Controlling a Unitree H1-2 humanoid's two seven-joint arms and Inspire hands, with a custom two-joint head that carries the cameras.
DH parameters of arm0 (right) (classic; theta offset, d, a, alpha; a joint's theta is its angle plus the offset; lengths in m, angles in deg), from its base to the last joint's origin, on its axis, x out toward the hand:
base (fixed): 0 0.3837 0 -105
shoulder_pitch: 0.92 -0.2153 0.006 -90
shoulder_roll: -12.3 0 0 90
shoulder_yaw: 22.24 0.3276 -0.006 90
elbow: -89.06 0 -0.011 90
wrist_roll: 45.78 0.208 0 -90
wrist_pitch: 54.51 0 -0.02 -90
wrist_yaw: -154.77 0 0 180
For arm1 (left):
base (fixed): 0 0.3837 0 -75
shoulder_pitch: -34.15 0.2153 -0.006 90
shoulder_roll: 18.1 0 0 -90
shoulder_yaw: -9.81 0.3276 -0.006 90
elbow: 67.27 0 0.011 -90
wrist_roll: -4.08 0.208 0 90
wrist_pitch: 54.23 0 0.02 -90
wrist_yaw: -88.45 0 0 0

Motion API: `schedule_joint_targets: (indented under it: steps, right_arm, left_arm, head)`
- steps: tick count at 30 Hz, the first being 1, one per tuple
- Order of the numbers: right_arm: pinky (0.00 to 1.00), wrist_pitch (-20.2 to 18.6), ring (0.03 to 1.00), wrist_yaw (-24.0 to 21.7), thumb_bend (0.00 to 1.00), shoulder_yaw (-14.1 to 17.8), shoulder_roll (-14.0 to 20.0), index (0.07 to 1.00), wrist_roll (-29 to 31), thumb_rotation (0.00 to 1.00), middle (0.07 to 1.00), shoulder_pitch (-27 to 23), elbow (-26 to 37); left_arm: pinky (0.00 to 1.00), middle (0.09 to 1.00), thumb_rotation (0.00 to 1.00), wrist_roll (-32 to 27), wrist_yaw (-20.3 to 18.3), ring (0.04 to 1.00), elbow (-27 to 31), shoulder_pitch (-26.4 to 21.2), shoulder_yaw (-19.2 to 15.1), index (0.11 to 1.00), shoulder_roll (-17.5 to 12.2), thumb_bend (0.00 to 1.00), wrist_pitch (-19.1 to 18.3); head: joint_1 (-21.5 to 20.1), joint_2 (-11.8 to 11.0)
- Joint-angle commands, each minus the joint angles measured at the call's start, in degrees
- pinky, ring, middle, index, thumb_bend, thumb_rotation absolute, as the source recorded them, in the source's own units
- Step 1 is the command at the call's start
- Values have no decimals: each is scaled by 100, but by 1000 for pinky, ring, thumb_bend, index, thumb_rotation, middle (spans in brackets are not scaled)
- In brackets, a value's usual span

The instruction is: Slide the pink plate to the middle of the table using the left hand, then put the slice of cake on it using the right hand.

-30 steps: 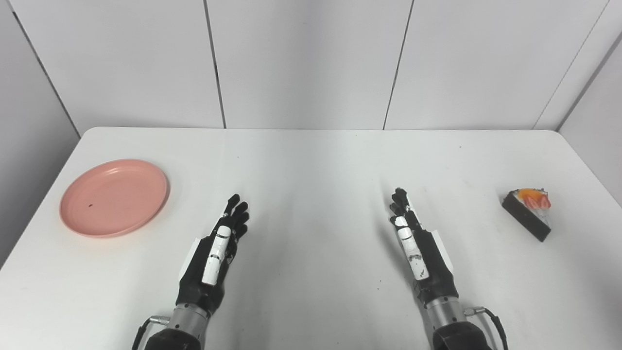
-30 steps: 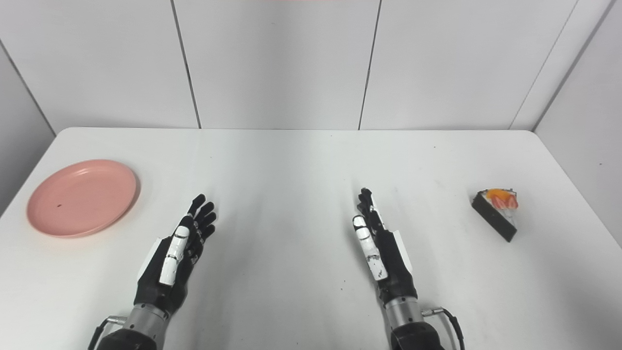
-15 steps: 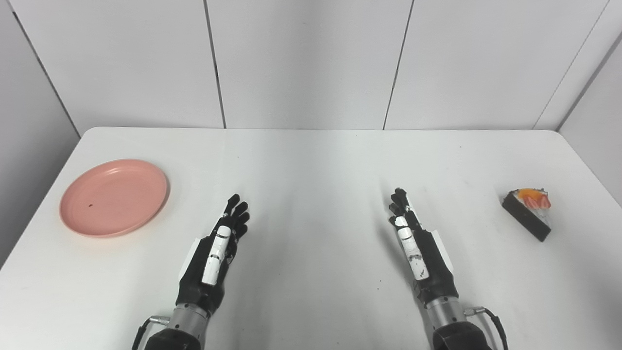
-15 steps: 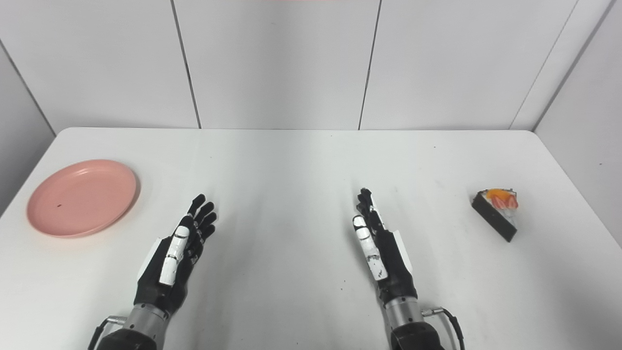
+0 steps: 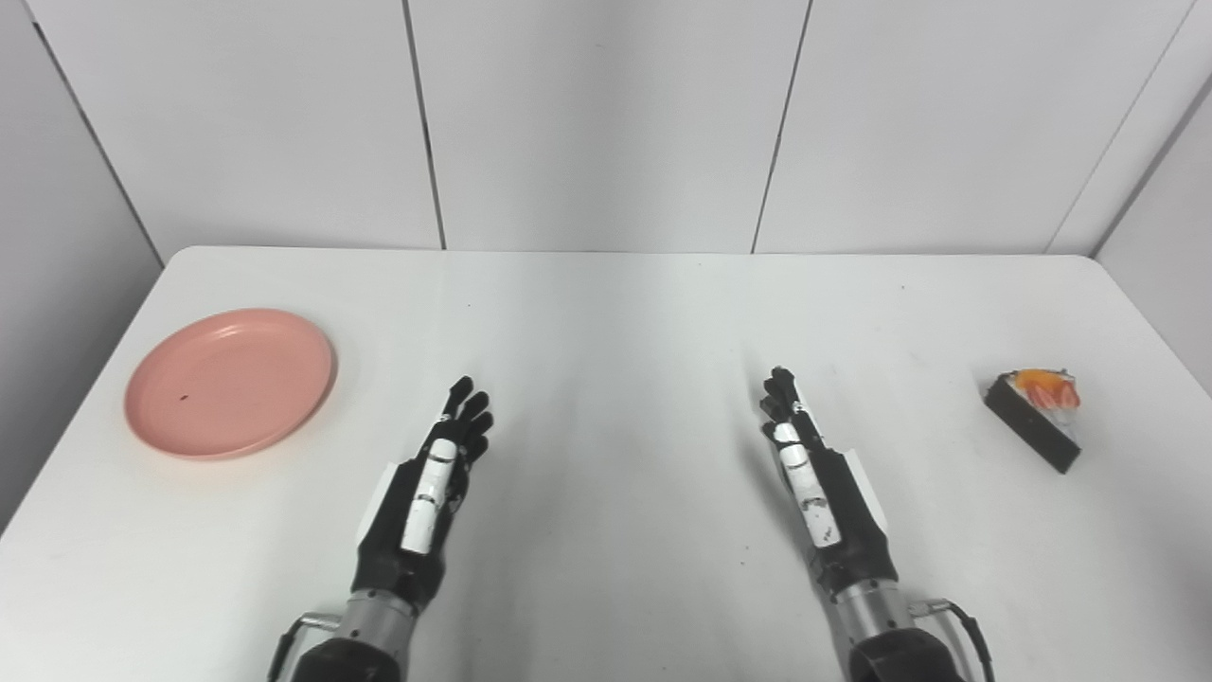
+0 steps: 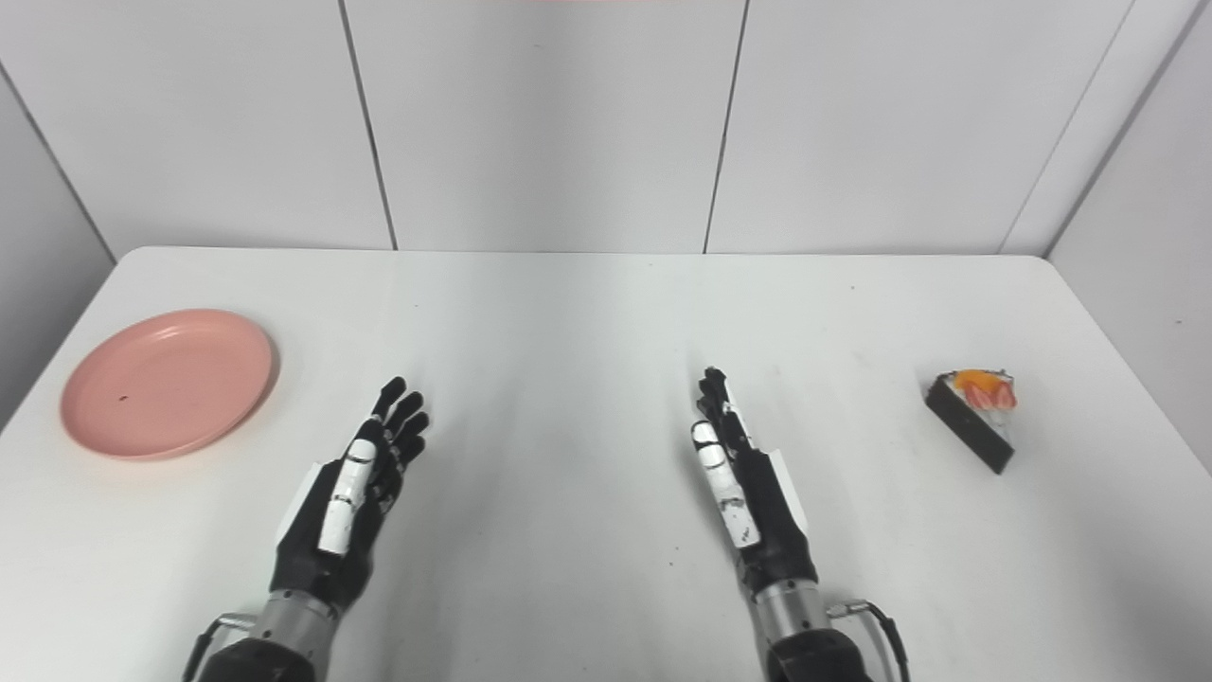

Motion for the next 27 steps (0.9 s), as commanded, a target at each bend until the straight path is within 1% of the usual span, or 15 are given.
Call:
schedule_joint_targets:
  steps: [1, 2, 3, 4, 5, 6, 7, 8, 9, 12, 18, 23, 27]
  right_arm:
    - [994, 444, 986, -84, 330, 119, 151, 1000, 141, 1000, 998, 88, -404]
    - [996, 508, 988, -110, 330, 138, 178, 1000, 185, 1000, 999, 80, -479]
    - [998, 563, 989, -155, 329, 166, 214, 1000, 256, 1000, 1000, 71, -554]
    - [999, 597, 996, -185, 325, 182, 236, 1000, 302, 1000, 1000, 64, -597]
    - [1000, 664, 998, -235, 321, 211, 268, 1000, 389, 1000, 1000, 46, -700]
    - [1000, 713, 999, -270, 313, 230, 289, 1000, 450, 1000, 1000, 32, -773]
    - [1000, 835, 1000, -346, 309, 262, 317, 1000, 568, 1000, 1000, -4, -940]
    - [1000, 925, 1000, -402, 306, 284, 336, 1000, 651, 1000, 1000, -29, -1059]
    - [1000, 993, 1000, -433, 304, 312, 355, 1000, 703, 1000, 1000, -52, -1174]
    - [1000, 1044, 1000, -438, 299, 352, 381, 1000, 726, 1000, 1000, -83, -1322]
    - [1000, 1072, 1000, -431, 302, 328, 382, 1000, 693, 1000, 1000, -55, -1310]
    - [1000, 999, 1000, -437, 306, 331, 392, 1000, 715, 1000, 1000, -9, -1206]
    - [1000, 1002, 1000, -425, 311, 337, 411, 1000, 688, 1000, 1000, -2, -1196]
  left_arm:
    - [985, 977, 1000, 94, 51, 970, -293, 12, 102, 969, 128, 393, 19]
    - [985, 977, 1000, 115, 64, 970, -364, 1, 116, 971, 157, 388, 84]
    - [985, 977, 1000, 119, 57, 969, -494, -22, 128, 972, 196, 385, 203]
    - [994, 980, 1000, 120, 48, 972, -580, -38, 132, 975, 221, 385, 281]
    - [997, 982, 1000, 116, 37, 974, -686, -58, 139, 976, 256, 386, 365]
    - [999, 985, 1000, 115, 29, 976, -755, -72, 142, 975, 280, 389, 420]
    - [1000, 986, 1000, 120, 31, 977, -836, -92, 148, 975, 308, 391, 467]
    - [1000, 986, 1000, 122, 34, 978, -892, -106, 153, 976, 326, 395, 502]
    - [1000, 986, 1000, 135, 40, 978, -982, -131, 158, 977, 344, 398, 567]
    - [1000, 984, 1000, 181, 49, 976, -1184, -191, 157, 978, 366, 404, 722]
    - [1000, 979, 1000, 229, 40, 973, -1331, -219, 125, 975, 356, 408, 841]
    - [999, 974, 1000, 236, 54, 969, -1210, -183, 126, 970, 361, 417, 743]
    - [998, 975, 1000, 266, 77, 971, -1111, -161, 144, 970, 372, 420, 672]
  head:
    - [362, -172]
    - [463, -209]
    - [731, -311]
    - [731, -311]
    - [893, -391]
    - [893, -391]
    - [1018, -477]
    - [1018, -477]
    - [1135, -575]
    - [1223, -637]
    - [1194, -632]
    - [1215, -550]
    - [1217, -533]
